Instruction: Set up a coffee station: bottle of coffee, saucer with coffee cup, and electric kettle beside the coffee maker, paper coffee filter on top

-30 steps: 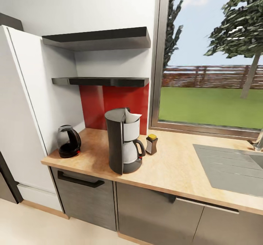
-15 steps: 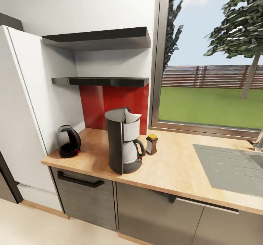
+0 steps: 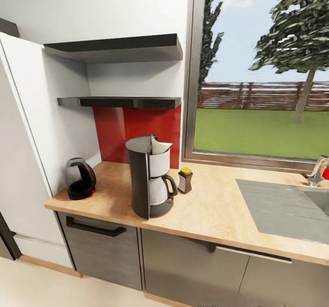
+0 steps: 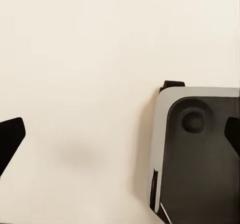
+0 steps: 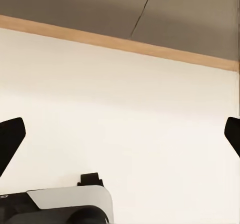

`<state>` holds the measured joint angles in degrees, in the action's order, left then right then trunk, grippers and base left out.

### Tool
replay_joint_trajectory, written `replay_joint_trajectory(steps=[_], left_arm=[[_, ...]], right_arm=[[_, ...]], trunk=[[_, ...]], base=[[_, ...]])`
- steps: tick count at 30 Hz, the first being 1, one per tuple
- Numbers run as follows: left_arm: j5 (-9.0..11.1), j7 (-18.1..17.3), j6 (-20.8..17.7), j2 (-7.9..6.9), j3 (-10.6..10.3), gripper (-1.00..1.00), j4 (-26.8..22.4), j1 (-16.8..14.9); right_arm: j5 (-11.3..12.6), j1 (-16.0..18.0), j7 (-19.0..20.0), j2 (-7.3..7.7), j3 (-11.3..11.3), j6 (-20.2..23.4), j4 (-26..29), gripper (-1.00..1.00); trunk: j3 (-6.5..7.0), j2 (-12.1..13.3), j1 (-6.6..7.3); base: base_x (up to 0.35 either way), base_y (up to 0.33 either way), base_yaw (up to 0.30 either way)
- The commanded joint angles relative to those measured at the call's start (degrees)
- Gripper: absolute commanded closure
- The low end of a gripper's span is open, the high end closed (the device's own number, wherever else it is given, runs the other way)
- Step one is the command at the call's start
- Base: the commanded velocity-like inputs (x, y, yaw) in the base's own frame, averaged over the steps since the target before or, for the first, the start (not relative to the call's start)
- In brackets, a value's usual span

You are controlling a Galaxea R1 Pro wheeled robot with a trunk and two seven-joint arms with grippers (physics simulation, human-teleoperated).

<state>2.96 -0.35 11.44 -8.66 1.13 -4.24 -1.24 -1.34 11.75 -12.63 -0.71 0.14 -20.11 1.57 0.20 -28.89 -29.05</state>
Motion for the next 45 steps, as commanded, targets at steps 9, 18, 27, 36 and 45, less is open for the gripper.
replay_joint_trajectory(steps=[9, 18, 27, 36, 45], left_arm=[[0.29, -0.08, 0.55, 0.33, 0.12, -1.0, 0.02, -0.01], [0.0, -0.09, 0.54, 0.85, 0.04, -1.0, 0.02, 0.01], [0.1, -0.09, 0.59, 0.83, 0.01, -1.0, 0.1, 0.06], [0.14, -0.09, 0.27, 0.82, 0.01, -1.0, 0.11, 0.04], [0.19, -0.02, 0.26, 0.83, 0.01, -1.0, 0.11, 0.01]], right_arm=[[0.05, 0.03, 0.91, 1.88, -0.09, -0.12, -0.03, -1.0], [0.06, 0.03, 5.02, 1.89, -0.06, 0.87, -0.07, -1.0], [0.27, 0.03, 10.01, 2.61, -0.31, 7.52, 0.1, -1.0], [0.28, 0.03, 10.09, 2.82, -0.31, 7.54, 0.1, -1.0], [0.33, 0.03, 10.17, 3.08, -0.23, 7.54, 0.1, -1.0]], trunk=[[-0.02, -0.03, -0.02], [-0.02, -0.03, -0.02], [-0.02, -0.03, -0.02], [-0.02, -0.03, -0.02], [-0.02, -0.03, -0.02]], base=[[0.0, 0.0, -0.264], [0.0, 0.0, -0.292], [0.0, 0.0, -0.3], [0.0, 0.0, -0.3], [0.036, -0.077, -0.3]])
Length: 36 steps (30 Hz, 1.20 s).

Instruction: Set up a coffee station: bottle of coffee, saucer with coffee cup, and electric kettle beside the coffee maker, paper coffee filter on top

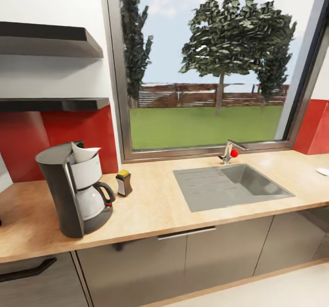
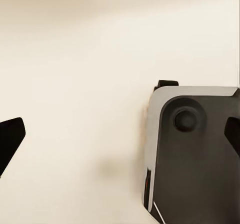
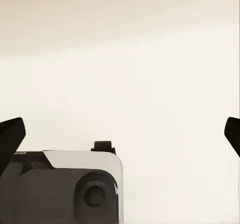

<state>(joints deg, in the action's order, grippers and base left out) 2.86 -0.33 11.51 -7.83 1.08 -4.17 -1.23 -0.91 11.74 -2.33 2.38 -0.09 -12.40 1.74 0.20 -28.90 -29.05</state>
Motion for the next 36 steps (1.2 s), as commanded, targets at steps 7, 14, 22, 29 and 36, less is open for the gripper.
replay_joint_trajectory(steps=[7, 14, 22, 29, 36], left_arm=[[0.31, -0.02, 0.36, 0.01, 0.06, -1.0, 0.04, 0.0], [0.31, -0.02, 0.52, 0.01, 0.06, -1.0, 0.01, 0.0], [0.31, -0.02, 0.53, -0.02, 0.06, -1.0, 0.03, 0.0], [0.37, -0.02, 0.53, -0.08, 0.14, -1.0, 0.04, 0.0], [0.54, -0.02, 0.61, -0.08, 0.15, -1.0, 0.04, 0.0]], right_arm=[[-0.05, 0.04, -0.13, -0.01, -0.08, -0.17, -0.07, -1.0], [-0.05, 0.04, -0.13, -0.01, -0.07, -0.17, -0.07, -1.0], [-0.05, 0.04, -0.13, -0.09, 0.0, -0.17, -0.07, -1.0], [-0.07, 0.04, -0.1, -0.06, 0.0, -0.17, -0.07, -1.0], [-0.07, 0.04, -0.07, -0.1, 0.0, -0.17, -0.07, -1.0]], trunk=[[-0.02, -0.02, -0.02], [-0.02, -0.02, -0.02], [-0.02, -0.02, -0.02], [-0.02, -0.02, -0.02], [-0.02, -0.02, -0.02]], base=[[0.127, -0.241, -0.3], [0.182, -0.25, -0.3], [0.194, -0.25, -0.3], [0.194, -0.25, -0.3], [0.221, -0.25, -0.3]])
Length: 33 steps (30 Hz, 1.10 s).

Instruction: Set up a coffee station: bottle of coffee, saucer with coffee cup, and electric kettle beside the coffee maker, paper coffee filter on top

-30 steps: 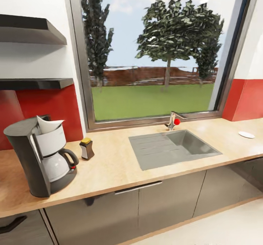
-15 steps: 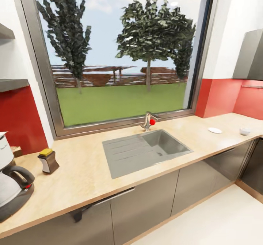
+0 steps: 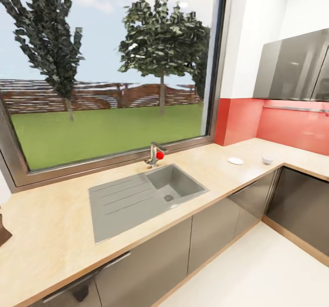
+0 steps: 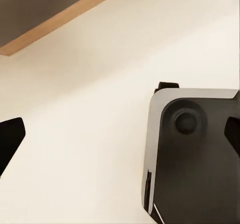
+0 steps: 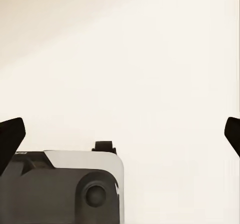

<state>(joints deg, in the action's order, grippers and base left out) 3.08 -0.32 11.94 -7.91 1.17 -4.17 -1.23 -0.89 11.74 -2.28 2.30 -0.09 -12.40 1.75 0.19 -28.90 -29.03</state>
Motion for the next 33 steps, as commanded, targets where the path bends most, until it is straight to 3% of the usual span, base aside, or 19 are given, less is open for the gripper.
replay_joint_trajectory(steps=[1, 15, 33], left_arm=[[0.33, -0.03, 0.18, 0.0, 0.07, -1.0, 0.04, 0.0], [0.44, -0.03, 0.18, 0.0, 0.18, -1.0, 0.0, 0.0], [0.52, -0.03, 0.27, 0.01, 0.24, -1.0, -0.05, 0.0]], right_arm=[[-0.1, 0.03, -0.13, -0.03, 0.0, -0.17, -0.08, -1.0], [-0.07, 0.03, -0.18, -0.27, -0.09, -0.17, 0.01, -1.0], [-0.13, 0.03, -0.18, -0.19, -0.09, -0.17, 0.01, -1.0]], trunk=[[-0.01, -0.02, -0.04], [-0.1, -0.02, -0.04], [-1.33, -0.02, -0.04]], base=[[0.23, -0.25, -0.3], [0.231, -0.25, -0.297], [0.23, -0.25, -0.213]])
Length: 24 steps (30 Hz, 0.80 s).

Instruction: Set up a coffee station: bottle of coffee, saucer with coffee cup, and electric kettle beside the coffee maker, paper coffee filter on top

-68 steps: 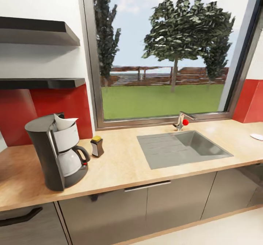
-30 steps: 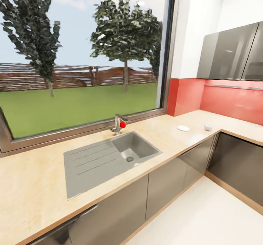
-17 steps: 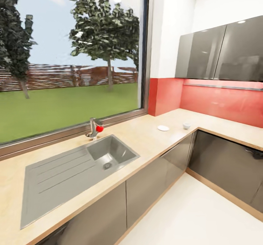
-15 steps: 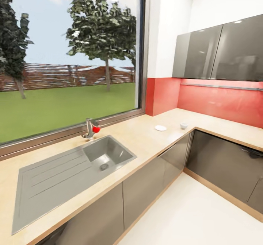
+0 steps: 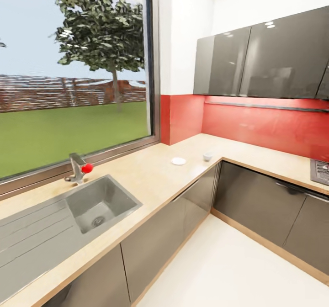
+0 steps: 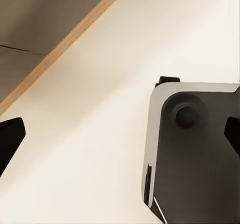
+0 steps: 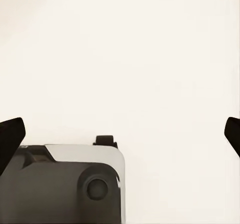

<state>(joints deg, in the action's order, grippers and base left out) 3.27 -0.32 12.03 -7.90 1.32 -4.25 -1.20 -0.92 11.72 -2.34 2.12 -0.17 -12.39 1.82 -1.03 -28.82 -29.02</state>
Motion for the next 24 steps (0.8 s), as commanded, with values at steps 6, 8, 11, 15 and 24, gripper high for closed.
replay_joint_trajectory(steps=[6, 8, 11, 15, 24], left_arm=[[0.37, -0.03, 0.19, -0.01, 0.03, -1.0, 0.03, -0.03], [0.36, -0.03, 0.19, 0.0, 0.03, -1.0, 0.03, -0.03], [0.34, -0.03, 0.19, -0.01, 0.01, -1.0, 0.03, -0.03], [0.3, -0.03, 0.19, 0.0, 0.0, -1.0, 0.03, -0.03], [0.26, -0.03, 0.19, 0.04, 0.06, -1.0, 0.03, -0.03]], right_arm=[[-0.32, 0.06, -0.18, -0.09, 0.22, -0.16, -0.12, -1.0], [-0.41, 0.06, -0.15, -0.08, 0.29, -0.12, -0.14, -1.0], [-0.47, 0.06, -0.09, -0.16, 0.36, -0.09, -0.15, -1.0], [-0.49, 0.06, -0.15, -0.26, 0.38, -0.09, -0.15, -1.0], [-0.49, 0.06, -0.16, -0.27, 0.4, -0.1, -0.15, -1.0]], trunk=[[-0.41, -0.1, -0.05], [-0.43, -0.1, -0.05], [-0.44, -0.1, -0.05], [-0.44, -0.1, -0.05], [-0.44, -0.1, -0.05]], base=[[0.224, -0.253, -0.097], [0.222, -0.254, -0.013], [0.222, -0.254, -0.004], [0.221, -0.255, -0.001], [0.221, -0.255, 0.0]])
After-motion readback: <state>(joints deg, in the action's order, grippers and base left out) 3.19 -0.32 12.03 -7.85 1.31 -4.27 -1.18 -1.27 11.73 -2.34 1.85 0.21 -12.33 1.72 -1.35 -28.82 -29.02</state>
